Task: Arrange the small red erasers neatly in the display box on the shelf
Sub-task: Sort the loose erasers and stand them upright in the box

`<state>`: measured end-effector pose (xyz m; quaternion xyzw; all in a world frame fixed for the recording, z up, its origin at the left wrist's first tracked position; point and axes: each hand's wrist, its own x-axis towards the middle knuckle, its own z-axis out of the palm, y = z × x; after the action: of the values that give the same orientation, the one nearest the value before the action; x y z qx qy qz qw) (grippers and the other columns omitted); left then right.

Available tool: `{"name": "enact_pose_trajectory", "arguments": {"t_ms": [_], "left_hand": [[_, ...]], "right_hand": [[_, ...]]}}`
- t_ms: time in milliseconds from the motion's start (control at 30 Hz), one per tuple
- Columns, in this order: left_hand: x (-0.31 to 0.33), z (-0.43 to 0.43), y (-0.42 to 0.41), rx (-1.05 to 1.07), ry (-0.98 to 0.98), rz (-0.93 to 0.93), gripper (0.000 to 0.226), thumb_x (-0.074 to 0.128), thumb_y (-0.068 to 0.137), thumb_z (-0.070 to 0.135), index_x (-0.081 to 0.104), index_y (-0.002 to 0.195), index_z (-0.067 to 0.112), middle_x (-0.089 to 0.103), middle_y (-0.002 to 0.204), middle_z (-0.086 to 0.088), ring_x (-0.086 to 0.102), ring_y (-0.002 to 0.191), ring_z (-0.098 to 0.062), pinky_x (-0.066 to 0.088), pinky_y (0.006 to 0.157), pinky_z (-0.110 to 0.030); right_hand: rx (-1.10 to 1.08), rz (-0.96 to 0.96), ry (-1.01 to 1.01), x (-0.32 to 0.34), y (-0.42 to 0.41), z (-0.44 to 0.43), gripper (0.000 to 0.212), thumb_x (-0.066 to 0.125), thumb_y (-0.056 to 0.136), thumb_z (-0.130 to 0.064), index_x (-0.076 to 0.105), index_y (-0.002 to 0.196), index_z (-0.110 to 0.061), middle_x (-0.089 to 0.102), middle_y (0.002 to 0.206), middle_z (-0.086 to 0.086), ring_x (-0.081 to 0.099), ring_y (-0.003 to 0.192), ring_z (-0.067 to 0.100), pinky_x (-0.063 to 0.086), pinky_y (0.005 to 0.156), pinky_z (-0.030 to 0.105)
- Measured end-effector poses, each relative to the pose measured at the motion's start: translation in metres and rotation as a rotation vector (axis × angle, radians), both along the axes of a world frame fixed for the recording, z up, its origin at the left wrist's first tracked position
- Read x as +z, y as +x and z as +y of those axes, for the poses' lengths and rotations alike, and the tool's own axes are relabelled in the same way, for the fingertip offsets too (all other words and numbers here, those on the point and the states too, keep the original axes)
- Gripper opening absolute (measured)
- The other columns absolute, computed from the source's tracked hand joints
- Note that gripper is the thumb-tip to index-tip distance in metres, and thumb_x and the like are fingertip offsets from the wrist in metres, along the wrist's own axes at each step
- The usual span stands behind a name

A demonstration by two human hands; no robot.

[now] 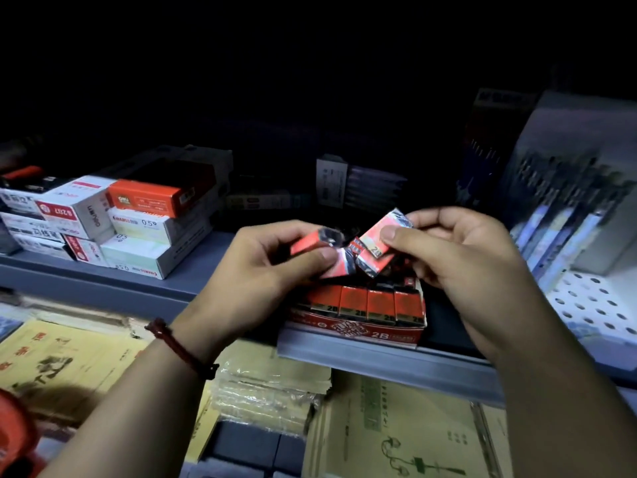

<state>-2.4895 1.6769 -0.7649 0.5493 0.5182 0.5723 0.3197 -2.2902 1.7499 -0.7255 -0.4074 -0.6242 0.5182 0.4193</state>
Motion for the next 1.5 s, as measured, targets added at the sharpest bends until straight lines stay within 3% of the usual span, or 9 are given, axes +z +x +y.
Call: {"name": "enact_pose_trajectory", "arguments": {"t_ms": [133, 300, 467, 633, 733, 900, 1067, 1233, 1500], "left_hand": [[-0.006, 0.002, 0.000, 0.027, 0.024, 0.339, 0.013, 0.070, 0.091, 0.029, 0.078, 0.099, 0.024, 0.068, 0.095, 0.003, 0.066, 0.092, -0.012, 0.047, 0.081, -0.020], [-0.008, 0.000, -0.005, -0.001, 0.054, 0.419, 0.016, 0.065, 0.089, 0.024, 0.079, 0.096, 0.019, 0.060, 0.096, 0.001, 0.061, 0.092, -0.010, 0.044, 0.083, -0.017], [-0.004, -0.004, -0.004, -0.090, 0.037, 0.365, 0.011, 0.067, 0.088, 0.017, 0.077, 0.090, 0.020, 0.064, 0.089, -0.001, 0.062, 0.086, -0.009, 0.044, 0.080, -0.020], [-0.005, -0.006, -0.005, -0.084, 0.051, 0.058, 0.016, 0.075, 0.087, 0.018, 0.079, 0.102, 0.017, 0.070, 0.103, -0.027, 0.059, 0.087, -0.028, 0.047, 0.082, -0.041], [-0.002, -0.007, -0.004, -0.032, 0.061, 0.007, 0.015, 0.072, 0.088, 0.012, 0.078, 0.102, 0.011, 0.077, 0.100, -0.011, 0.069, 0.091, -0.013, 0.055, 0.079, -0.023], [-0.005, -0.009, -0.010, 0.114, 0.077, 0.248, 0.023, 0.068, 0.081, 0.036, 0.081, 0.097, 0.026, 0.077, 0.097, 0.006, 0.071, 0.092, -0.009, 0.054, 0.079, -0.022], [-0.008, -0.008, -0.013, 0.185, 0.069, 0.338, 0.014, 0.070, 0.087, 0.019, 0.081, 0.086, 0.026, 0.069, 0.087, 0.006, 0.066, 0.088, -0.008, 0.048, 0.079, -0.024], [-0.010, -0.008, -0.014, 0.124, 0.003, 0.277, 0.029, 0.060, 0.076, 0.046, 0.083, 0.086, 0.032, 0.053, 0.088, 0.002, 0.057, 0.083, -0.006, 0.045, 0.077, -0.021], [-0.012, -0.007, -0.016, 0.139, -0.007, 0.237, 0.025, 0.059, 0.087, 0.037, 0.079, 0.100, 0.030, 0.064, 0.101, -0.006, 0.065, 0.096, -0.017, 0.048, 0.085, -0.028]], "right_hand": [[0.163, -0.195, -0.009, 0.001, 0.007, -0.004, 0.008, 0.075, 0.087, -0.017, 0.071, 0.091, -0.011, 0.076, 0.073, 0.005, 0.054, 0.054, 0.008, 0.043, 0.058, 0.023], [0.215, -0.254, -0.011, 0.002, 0.014, -0.004, 0.009, 0.070, 0.092, -0.014, 0.071, 0.100, -0.018, 0.077, 0.078, -0.001, 0.058, 0.052, -0.001, 0.043, 0.053, 0.012], [0.264, -0.303, 0.022, 0.000, 0.018, -0.002, 0.010, 0.071, 0.090, -0.016, 0.072, 0.100, -0.016, 0.079, 0.086, 0.000, 0.058, 0.065, 0.005, 0.043, 0.058, 0.014], [0.221, -0.274, 0.042, 0.000, 0.019, -0.001, 0.012, 0.066, 0.093, -0.007, 0.070, 0.102, -0.014, 0.077, 0.081, 0.001, 0.058, 0.065, 0.012, 0.042, 0.058, 0.028], [0.171, -0.275, 0.077, 0.002, 0.020, 0.001, 0.022, 0.058, 0.094, 0.000, 0.070, 0.099, -0.017, 0.077, 0.087, 0.009, 0.059, 0.062, 0.012, 0.043, 0.059, 0.032], [0.059, -0.325, 0.122, -0.002, 0.027, 0.008, 0.030, 0.054, 0.093, -0.003, 0.074, 0.090, -0.024, 0.065, 0.061, -0.001, 0.055, 0.055, 0.008, 0.044, 0.059, 0.032], [0.152, -0.515, 0.171, -0.002, 0.032, 0.005, 0.025, 0.059, 0.094, -0.013, 0.075, 0.089, -0.031, 0.065, 0.059, -0.006, 0.054, 0.053, 0.002, 0.042, 0.061, 0.026], [0.182, -0.539, 0.176, -0.001, 0.032, 0.003, 0.018, 0.063, 0.094, -0.011, 0.073, 0.088, -0.025, 0.056, 0.051, -0.020, 0.039, 0.040, 0.001, 0.030, 0.042, 0.011], [0.027, -0.519, 0.460, 0.009, 0.018, -0.004, 0.015, 0.062, 0.098, -0.028, 0.070, 0.085, -0.027, 0.050, 0.059, -0.010, 0.048, 0.048, 0.004, 0.036, 0.049, 0.010]]}}
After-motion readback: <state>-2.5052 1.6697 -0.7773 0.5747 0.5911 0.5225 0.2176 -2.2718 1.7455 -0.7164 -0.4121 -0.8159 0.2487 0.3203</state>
